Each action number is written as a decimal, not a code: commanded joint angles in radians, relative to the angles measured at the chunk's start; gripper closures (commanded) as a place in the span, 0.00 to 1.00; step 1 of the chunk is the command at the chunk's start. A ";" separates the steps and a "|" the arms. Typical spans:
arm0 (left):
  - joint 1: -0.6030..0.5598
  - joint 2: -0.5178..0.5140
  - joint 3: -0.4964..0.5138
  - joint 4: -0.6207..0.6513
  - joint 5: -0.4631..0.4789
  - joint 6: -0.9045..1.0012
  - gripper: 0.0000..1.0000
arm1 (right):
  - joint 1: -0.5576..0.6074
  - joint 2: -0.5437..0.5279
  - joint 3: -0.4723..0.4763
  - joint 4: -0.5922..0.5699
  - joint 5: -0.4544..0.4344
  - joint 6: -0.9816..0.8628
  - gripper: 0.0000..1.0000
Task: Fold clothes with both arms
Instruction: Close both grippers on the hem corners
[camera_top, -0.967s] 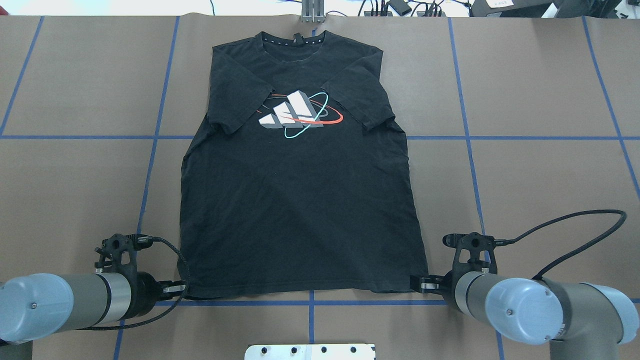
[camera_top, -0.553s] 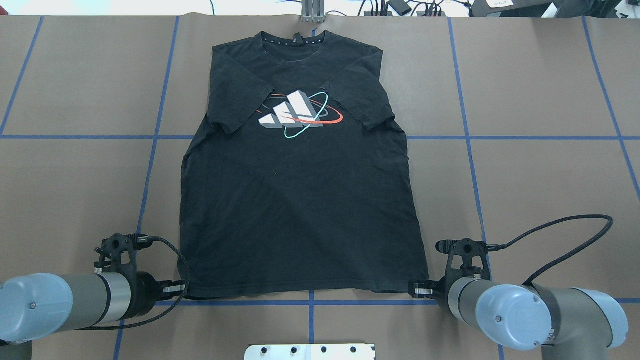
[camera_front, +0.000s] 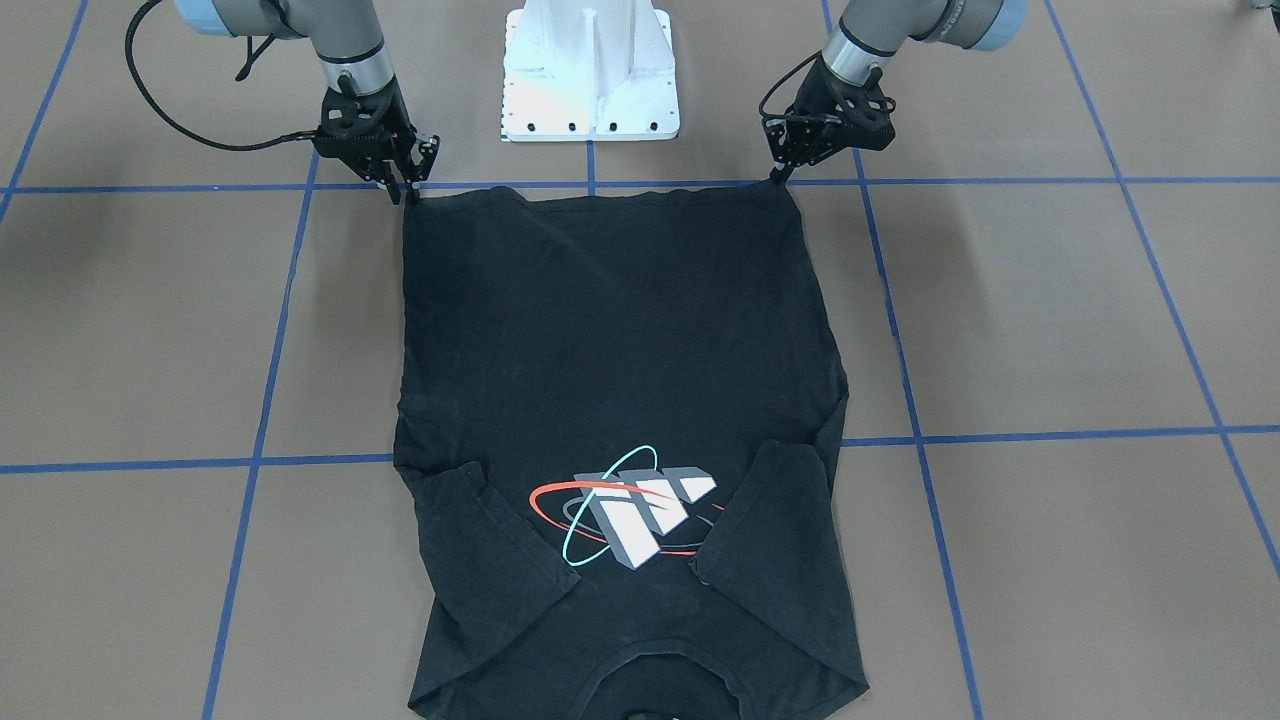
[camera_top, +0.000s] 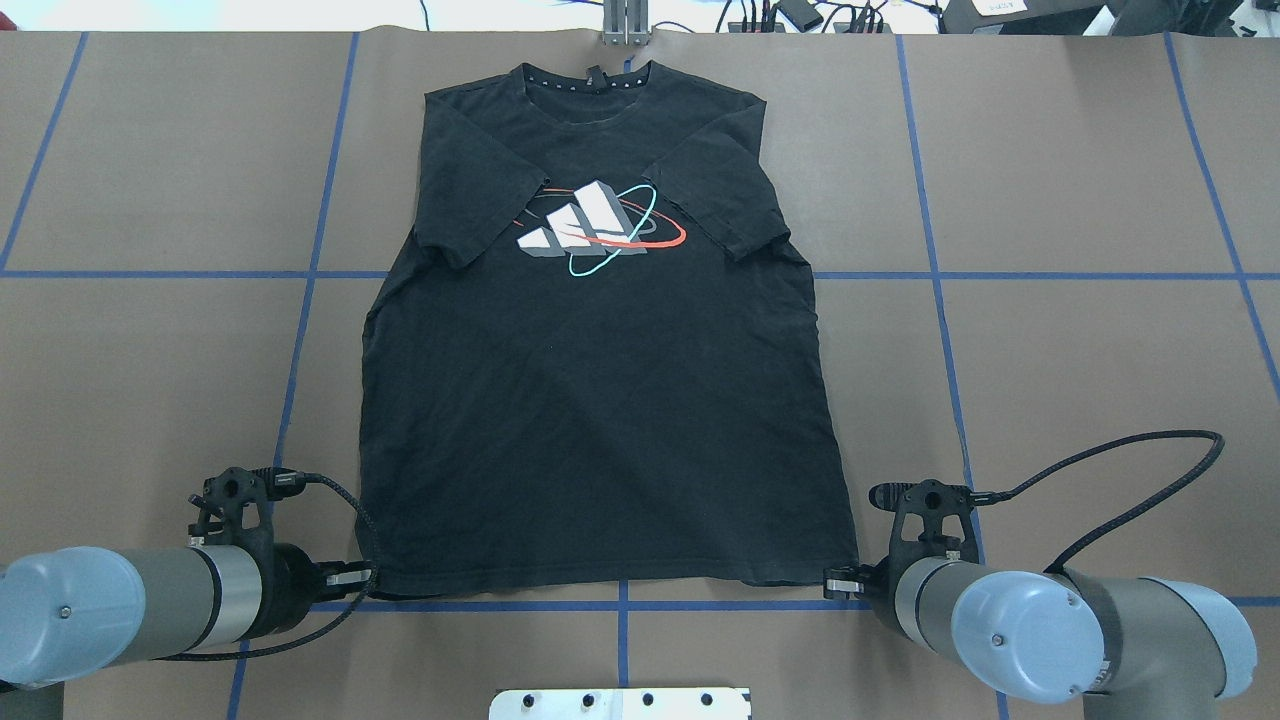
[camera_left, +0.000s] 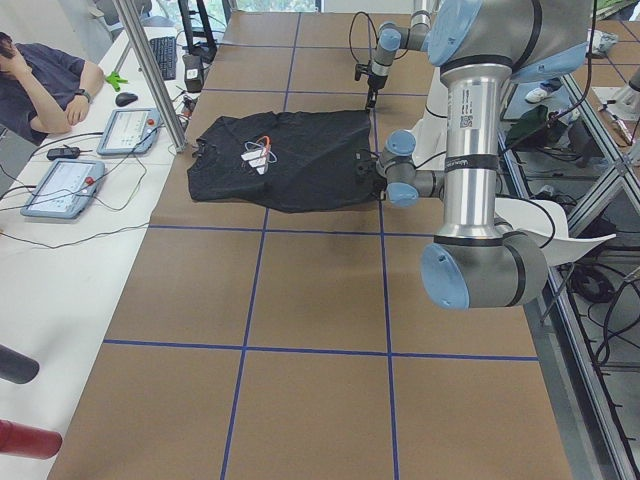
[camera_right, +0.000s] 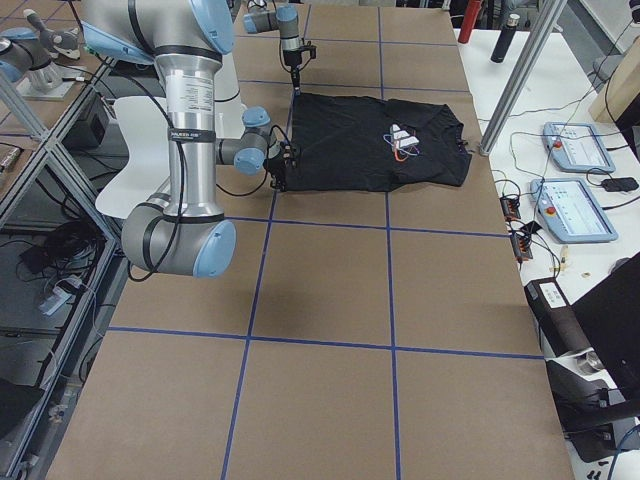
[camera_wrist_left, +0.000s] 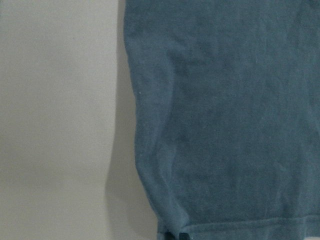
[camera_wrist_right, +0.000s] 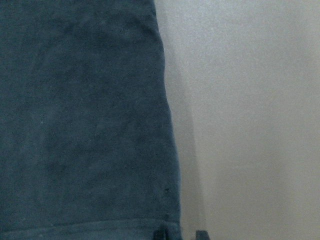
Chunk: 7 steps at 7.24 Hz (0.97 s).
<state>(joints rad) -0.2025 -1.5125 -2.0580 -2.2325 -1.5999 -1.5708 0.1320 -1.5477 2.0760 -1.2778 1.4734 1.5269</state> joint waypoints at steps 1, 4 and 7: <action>0.000 0.000 -0.002 0.001 0.000 0.000 1.00 | 0.000 0.000 0.002 0.000 0.002 -0.001 0.74; 0.000 0.000 -0.002 0.001 0.000 0.000 1.00 | 0.000 0.000 0.004 0.000 0.001 -0.001 1.00; -0.002 0.002 -0.025 0.001 -0.006 0.002 1.00 | 0.004 -0.002 0.036 0.000 0.011 -0.001 1.00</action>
<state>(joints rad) -0.2027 -1.5121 -2.0666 -2.2319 -1.6021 -1.5705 0.1337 -1.5482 2.0899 -1.2778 1.4752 1.5267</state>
